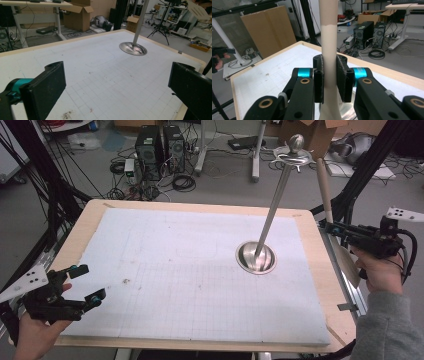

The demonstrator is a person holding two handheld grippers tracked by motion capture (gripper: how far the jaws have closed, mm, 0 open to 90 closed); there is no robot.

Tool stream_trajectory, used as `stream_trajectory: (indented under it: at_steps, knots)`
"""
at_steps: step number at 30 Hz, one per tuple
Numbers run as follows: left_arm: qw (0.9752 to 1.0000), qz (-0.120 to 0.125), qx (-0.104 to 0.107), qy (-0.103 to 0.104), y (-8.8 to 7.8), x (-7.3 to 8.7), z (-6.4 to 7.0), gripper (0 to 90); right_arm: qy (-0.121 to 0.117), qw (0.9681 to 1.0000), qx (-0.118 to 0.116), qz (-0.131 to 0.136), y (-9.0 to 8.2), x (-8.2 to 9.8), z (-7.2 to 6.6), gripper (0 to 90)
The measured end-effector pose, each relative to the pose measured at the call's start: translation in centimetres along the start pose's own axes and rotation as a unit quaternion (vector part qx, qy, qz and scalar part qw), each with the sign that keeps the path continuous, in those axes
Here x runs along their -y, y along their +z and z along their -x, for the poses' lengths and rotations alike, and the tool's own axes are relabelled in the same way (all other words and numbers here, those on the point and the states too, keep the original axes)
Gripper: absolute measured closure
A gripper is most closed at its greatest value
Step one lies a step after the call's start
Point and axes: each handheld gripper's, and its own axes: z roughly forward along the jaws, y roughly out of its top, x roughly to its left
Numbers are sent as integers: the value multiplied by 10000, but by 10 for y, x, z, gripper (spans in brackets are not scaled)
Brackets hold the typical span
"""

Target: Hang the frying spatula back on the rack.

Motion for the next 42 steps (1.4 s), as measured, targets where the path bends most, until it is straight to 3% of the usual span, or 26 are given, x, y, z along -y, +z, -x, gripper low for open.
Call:
stream_trajectory:
  at_steps: [42]
  knots:
    - [9999, -16, -92, -37, -8, 4, 2, 18, -206, 9983, 272, -482, 42, 0, -5, 786]
